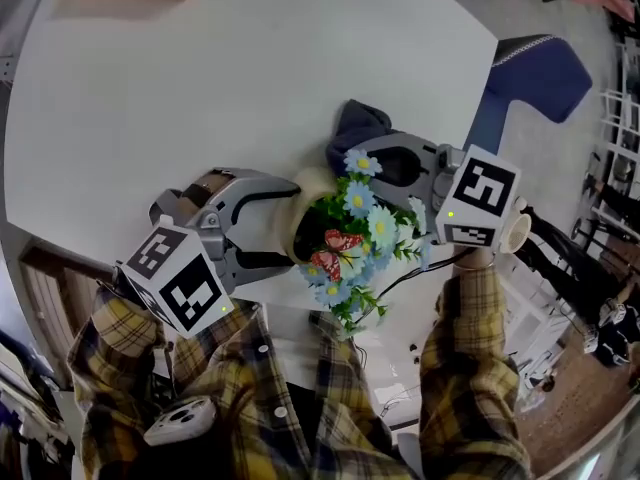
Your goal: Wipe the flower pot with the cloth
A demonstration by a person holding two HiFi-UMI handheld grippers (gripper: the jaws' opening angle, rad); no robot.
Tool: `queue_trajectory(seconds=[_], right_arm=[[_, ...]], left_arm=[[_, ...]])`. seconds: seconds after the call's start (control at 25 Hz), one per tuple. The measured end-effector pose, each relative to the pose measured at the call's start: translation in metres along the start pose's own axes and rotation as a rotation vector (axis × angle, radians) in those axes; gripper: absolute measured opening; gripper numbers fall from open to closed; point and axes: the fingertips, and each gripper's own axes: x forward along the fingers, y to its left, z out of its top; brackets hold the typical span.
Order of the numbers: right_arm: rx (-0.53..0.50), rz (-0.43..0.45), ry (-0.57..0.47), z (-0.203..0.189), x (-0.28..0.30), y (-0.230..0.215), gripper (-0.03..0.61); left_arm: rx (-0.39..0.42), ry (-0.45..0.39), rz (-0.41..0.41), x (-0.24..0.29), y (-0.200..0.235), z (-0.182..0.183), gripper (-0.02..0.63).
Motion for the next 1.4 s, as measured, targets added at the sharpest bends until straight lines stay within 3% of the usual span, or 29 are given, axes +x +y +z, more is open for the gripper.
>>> queue_trajectory(seconds=[0.16, 0.36, 0.48, 0.6, 0.84, 1.16, 1.28, 1.4], right_arm=[[-0.005, 0.079, 0.028, 0.002, -0.019, 0.008, 0.015], [0.009, 0.128, 0.053, 0.003, -0.009, 0.0, 0.015], [0.007, 0.14, 0.069, 0.007, 0.003, -0.005, 0.015], [0.013, 0.123, 0.067, 0.008, 0.008, -0.006, 0.015], [0.031, 0.047, 0.007, 0.006, -0.005, -0.004, 0.015], [0.042, -0.063, -0.066, 0.006, -0.014, -0.008, 0.015], [0.052, -0.092, -0.091, 0.007, -0.015, -0.01, 0.015], [0.058, -0.115, -0.108, 0.007, -0.016, -0.011, 0.015]], left_arm=[[0.045, 0.017, -0.081, 0.007, 0.001, 0.021, 0.397], [0.057, 0.035, -0.154, 0.005, 0.009, 0.014, 0.397], [0.053, 0.038, -0.17, 0.001, 0.013, 0.007, 0.397], [0.0, 0.029, -0.14, -0.003, 0.012, 0.0, 0.397], [-0.156, -0.023, 0.105, -0.012, 0.004, -0.007, 0.397], [-0.355, -0.108, 0.59, -0.007, -0.015, 0.004, 0.397], [-0.433, -0.148, 0.655, -0.003, -0.025, 0.011, 0.397], [-0.463, -0.172, 0.734, 0.001, -0.031, 0.017, 0.397]])
